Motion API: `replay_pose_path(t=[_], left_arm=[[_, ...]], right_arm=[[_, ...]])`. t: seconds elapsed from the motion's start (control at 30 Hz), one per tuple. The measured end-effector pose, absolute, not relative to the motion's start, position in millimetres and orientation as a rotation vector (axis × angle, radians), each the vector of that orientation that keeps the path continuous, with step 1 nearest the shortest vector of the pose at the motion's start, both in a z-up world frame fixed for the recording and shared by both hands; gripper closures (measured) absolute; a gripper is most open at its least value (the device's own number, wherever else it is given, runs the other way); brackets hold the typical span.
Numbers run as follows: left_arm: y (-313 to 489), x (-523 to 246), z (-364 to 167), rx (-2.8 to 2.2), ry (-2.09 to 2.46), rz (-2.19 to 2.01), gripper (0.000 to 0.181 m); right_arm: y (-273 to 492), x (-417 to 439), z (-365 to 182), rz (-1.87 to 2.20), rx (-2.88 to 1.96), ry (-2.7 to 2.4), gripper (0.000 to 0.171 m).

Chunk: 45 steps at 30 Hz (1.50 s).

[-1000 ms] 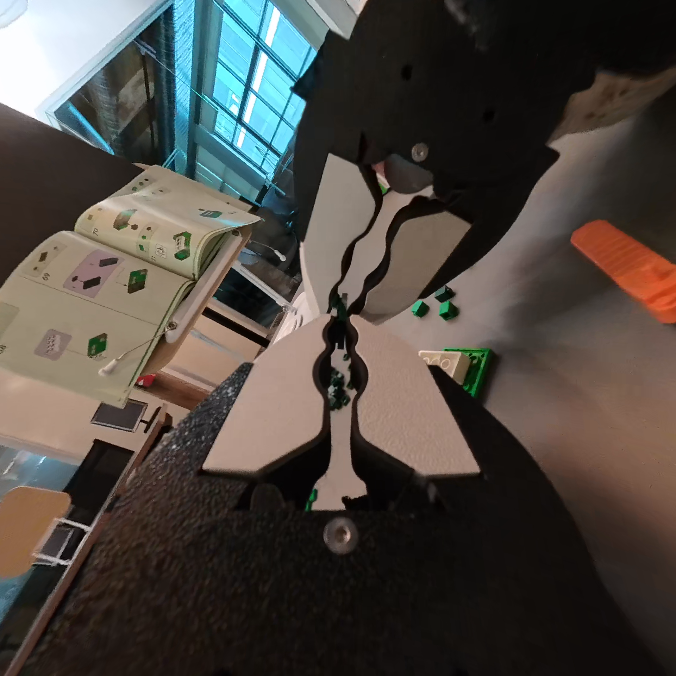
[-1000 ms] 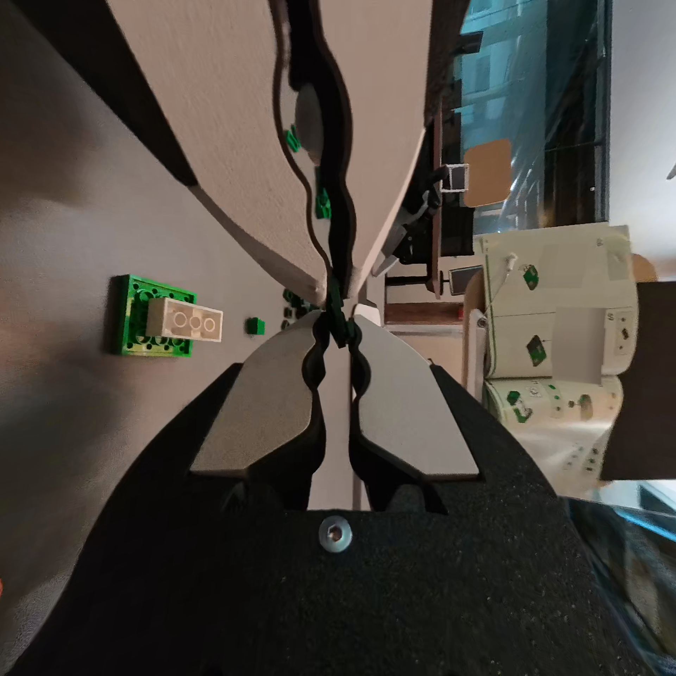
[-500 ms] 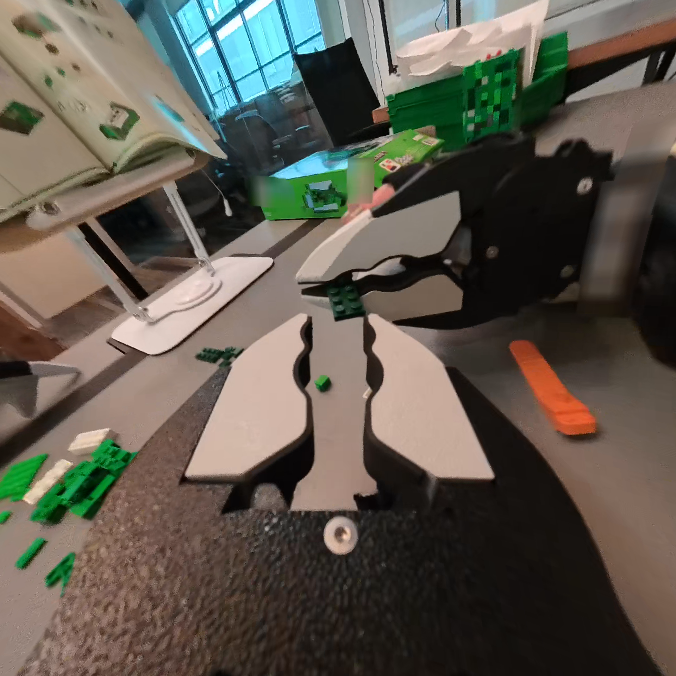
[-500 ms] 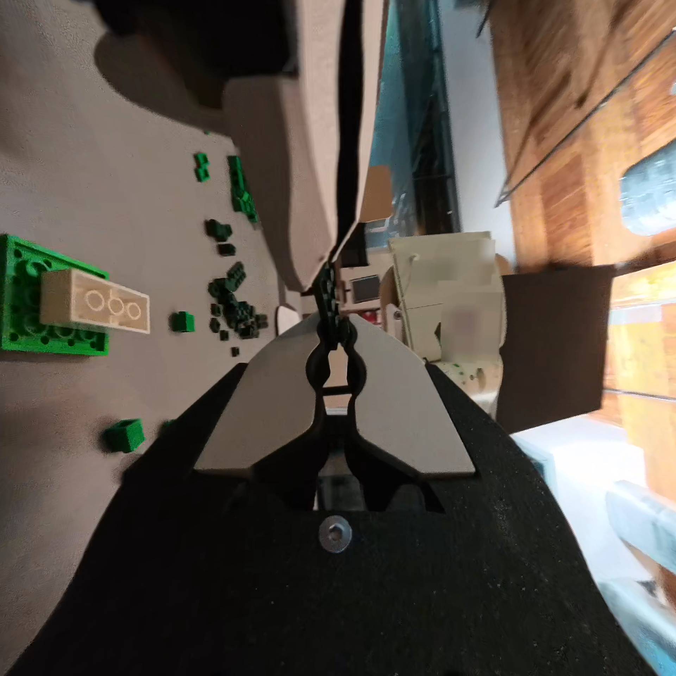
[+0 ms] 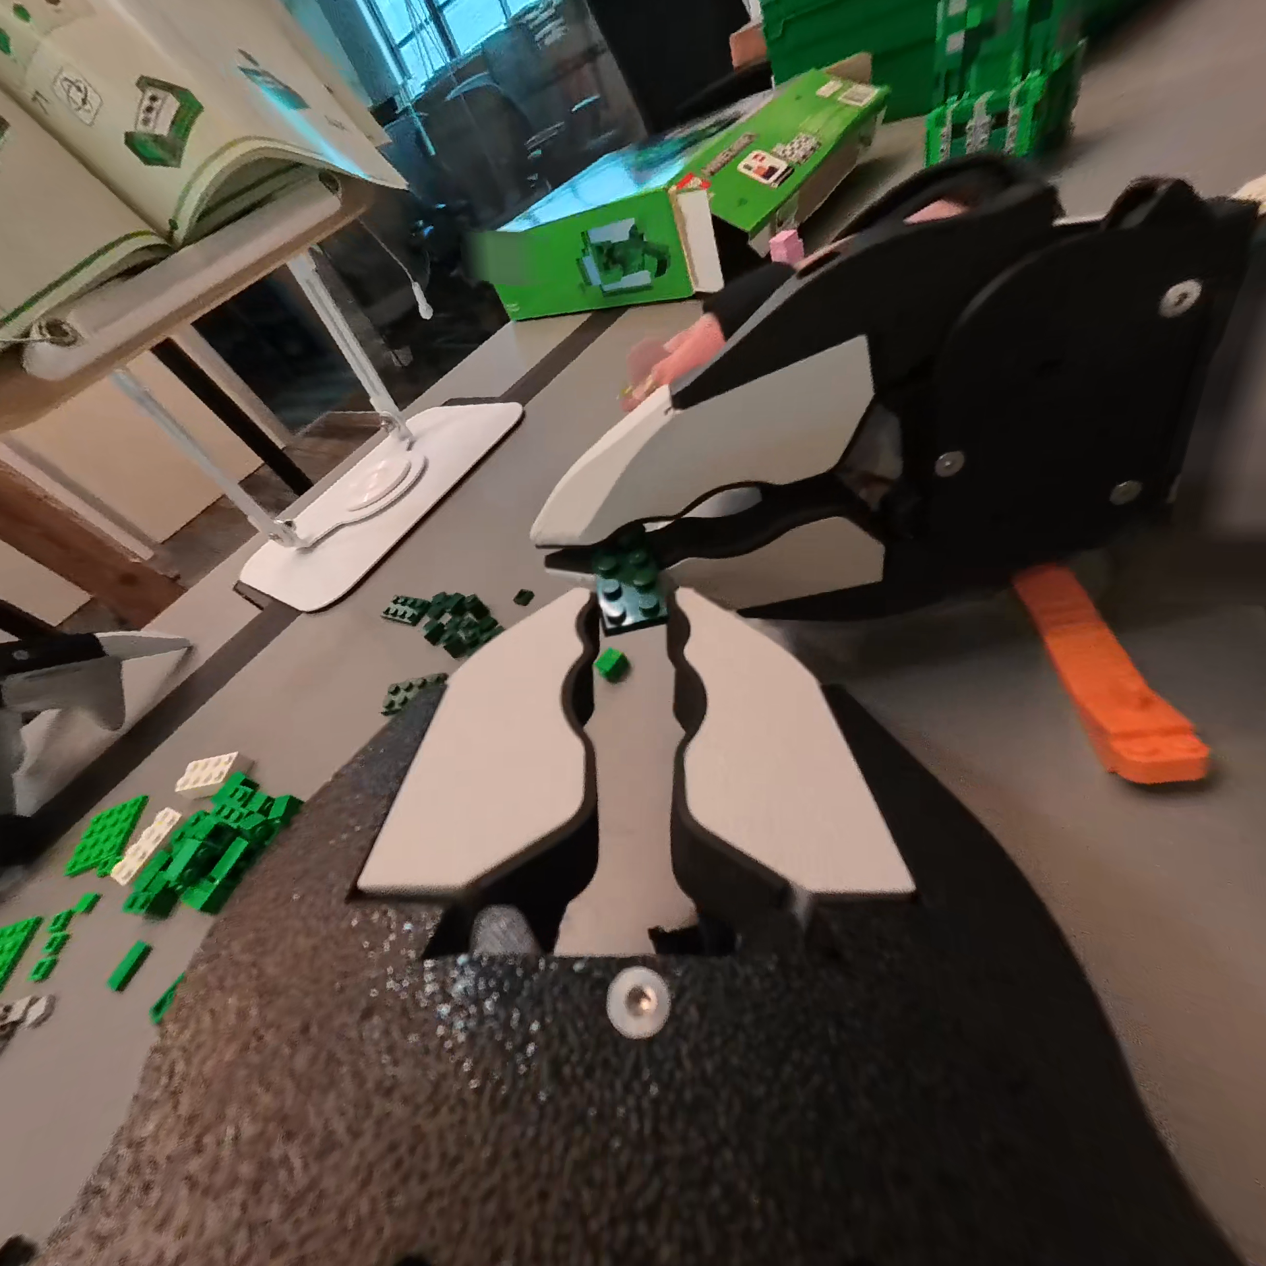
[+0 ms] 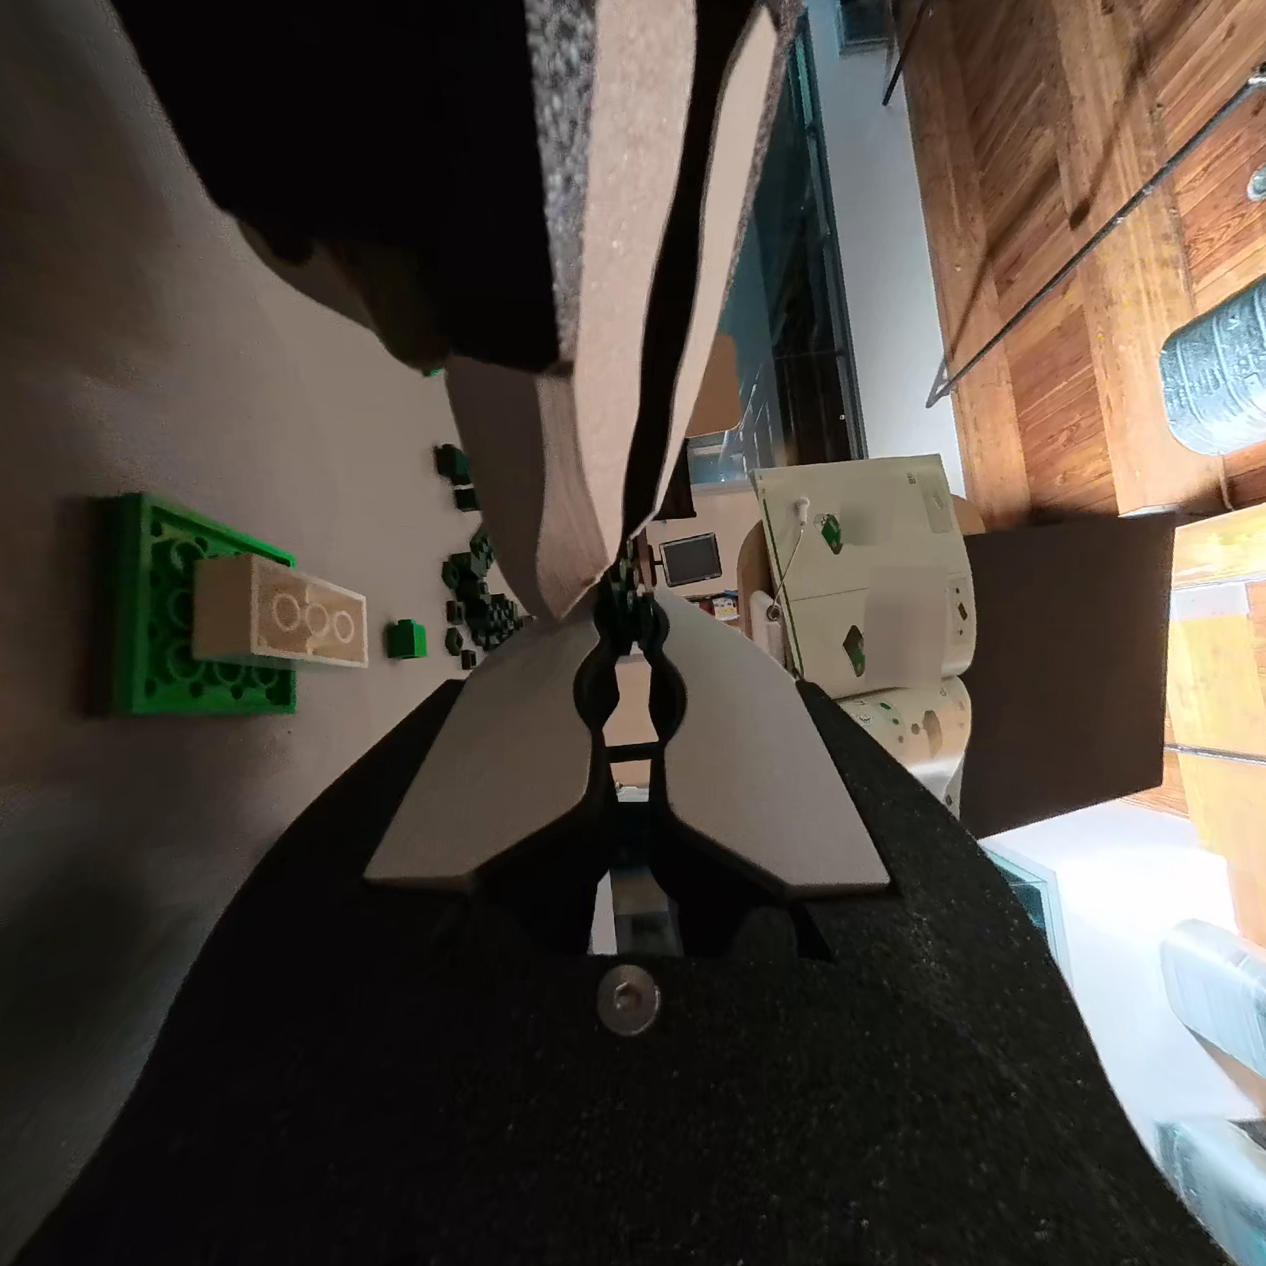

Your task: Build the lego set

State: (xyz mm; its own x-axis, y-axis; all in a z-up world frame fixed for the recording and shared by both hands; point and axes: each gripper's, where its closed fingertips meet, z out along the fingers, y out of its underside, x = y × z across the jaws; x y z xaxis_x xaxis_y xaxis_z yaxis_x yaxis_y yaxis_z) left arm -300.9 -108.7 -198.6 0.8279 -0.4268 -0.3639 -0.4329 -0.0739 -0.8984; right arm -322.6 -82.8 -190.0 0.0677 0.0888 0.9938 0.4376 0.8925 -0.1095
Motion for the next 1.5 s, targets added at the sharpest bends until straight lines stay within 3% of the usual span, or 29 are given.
replay_pose_path(t=[0.63,1.3,1.5], left_arm=[[-131,-290,-186,-1.631,0.733,-0.563,0.164],[-123,-301,-187,-1.678,0.618,-0.578,0.165],[-119,-309,-184,-1.683,0.544,-0.578,0.165]], right_arm=[[-111,-314,-180,-0.148,-0.186,-1.474,0.166],[-95,-318,-184,-0.072,-0.424,-1.501,0.167],[-92,-315,-170,-0.042,-0.451,-1.421,0.156]])
